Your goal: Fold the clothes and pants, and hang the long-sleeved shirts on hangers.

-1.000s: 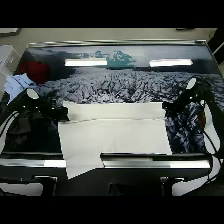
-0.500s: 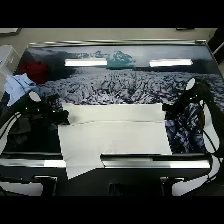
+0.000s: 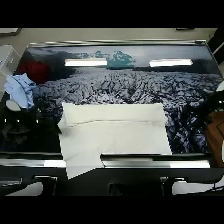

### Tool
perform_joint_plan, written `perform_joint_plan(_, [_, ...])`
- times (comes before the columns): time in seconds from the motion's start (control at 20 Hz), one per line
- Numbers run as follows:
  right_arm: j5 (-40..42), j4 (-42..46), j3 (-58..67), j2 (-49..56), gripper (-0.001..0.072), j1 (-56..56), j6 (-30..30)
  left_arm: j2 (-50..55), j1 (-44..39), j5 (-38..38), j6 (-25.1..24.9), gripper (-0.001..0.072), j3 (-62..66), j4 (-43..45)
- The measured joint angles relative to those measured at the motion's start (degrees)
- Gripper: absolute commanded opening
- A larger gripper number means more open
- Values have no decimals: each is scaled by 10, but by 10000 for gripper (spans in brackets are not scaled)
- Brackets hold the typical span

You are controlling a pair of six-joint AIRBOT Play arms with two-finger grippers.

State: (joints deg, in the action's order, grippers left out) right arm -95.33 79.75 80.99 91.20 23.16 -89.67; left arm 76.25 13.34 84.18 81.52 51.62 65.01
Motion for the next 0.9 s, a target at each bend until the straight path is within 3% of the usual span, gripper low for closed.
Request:
perform_joint_plan(0.15, [5, -6, -41, -23, 626, 19, 6, -85, 8, -16, -21, 560, -144, -3])
perform_joint_plan(0.2, [6, -9, -50, -27, 625, 23, 7, -105, 9, -18, -28, 482, -179, -4])
perform_joint_plan(0.65, [8, -18, -71, -40, 615, 30, 14, -154, -45, -83, -30, 479, -293, -73])
perform_joint_plan(0.75, [8, -17, -71, -40, 615, 30, 14, -155, -56, -102, -23, 352, -306, -84])
perform_joint_plan(0.85, [7, -17, -72, -40, 617, 30, 14, -155, -66, -122, -19, 98, -315, -90])
perform_joint_plan(0.9, [7, -17, -77, -42, 622, 30, 15, -155, -69, -131, -19, 24, -318, -89])
